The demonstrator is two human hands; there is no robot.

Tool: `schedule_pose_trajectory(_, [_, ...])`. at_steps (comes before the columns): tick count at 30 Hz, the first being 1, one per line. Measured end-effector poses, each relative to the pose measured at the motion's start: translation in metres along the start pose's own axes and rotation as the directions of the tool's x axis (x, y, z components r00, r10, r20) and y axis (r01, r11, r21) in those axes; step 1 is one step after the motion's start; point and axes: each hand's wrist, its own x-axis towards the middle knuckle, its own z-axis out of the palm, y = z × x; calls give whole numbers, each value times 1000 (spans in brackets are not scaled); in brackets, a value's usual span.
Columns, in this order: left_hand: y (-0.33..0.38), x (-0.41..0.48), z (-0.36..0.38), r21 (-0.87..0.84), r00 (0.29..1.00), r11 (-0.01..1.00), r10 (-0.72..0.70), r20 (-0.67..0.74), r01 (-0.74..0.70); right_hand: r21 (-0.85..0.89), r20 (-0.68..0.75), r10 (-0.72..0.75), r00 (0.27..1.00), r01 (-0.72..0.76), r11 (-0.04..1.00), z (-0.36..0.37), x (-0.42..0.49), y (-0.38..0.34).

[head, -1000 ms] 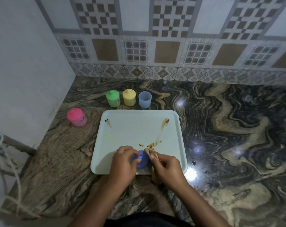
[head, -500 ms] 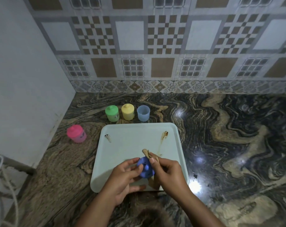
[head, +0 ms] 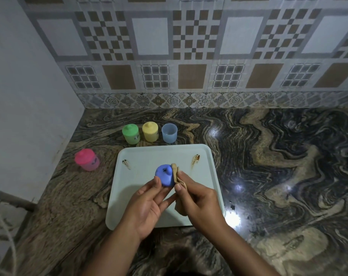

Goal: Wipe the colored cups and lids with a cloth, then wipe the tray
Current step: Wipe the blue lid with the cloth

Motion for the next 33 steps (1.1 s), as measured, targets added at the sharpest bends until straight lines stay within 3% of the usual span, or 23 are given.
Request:
schedule_pose_trajectory(4, [0, -4, 5, 67, 998, 996, 64, -20, -62, -293, -21, -301, 953, 283, 914, 2, -2, 2])
schedule_pose_trajectory(6, [2, -7, 7, 104, 996, 991, 89, -14, -87, -301, -19, -341, 940, 320, 898, 2, 0, -2])
schedule_pose_trajectory(8, [6, -10, 7, 145, 995, 984, 103, -7, -101, -223, -33, -292, 956, 278, 934, 0, 4, -9])
schedule_pose_trajectory(12, [6, -17, 10, 231, 995, 968, 102, -14, -96, 54, 29, -4, 1000, 2, 999, -12, 15, -31])
schedule_pose_trajectory(15, [0, -23, 19, 207, 987, 966, 162, -25, -153, 88, 53, 52, 997, -57, 994, -12, 17, -34])
schedule_pose_trajectory(18, [-4, -32, 28, 277, 965, 925, 262, 32, -260, 73, 55, 50, 997, -54, 996, -10, 17, -34])
schedule_pose_trajectory(21, [-9, -38, 34, 418, 931, 833, 346, 114, -361, 98, 146, 24, 989, -38, 994, -15, 17, -36])
schedule_pose_trajectory(24, [-11, -38, 36, 369, 906, 841, 423, 10, -397, 49, 177, 17, 984, -26, 998, -16, 16, -35])
schedule_pose_trajectory(27, [-8, -36, 35, 292, 878, 859, 467, -106, -421, 79, 106, -1, 994, -7, 997, -10, 15, -34])
schedule_pose_trajectory(33, [-5, -33, 31, 361, 888, 842, 454, -72, -401, 84, 42, -100, 994, 96, 992, -4, 13, -40])
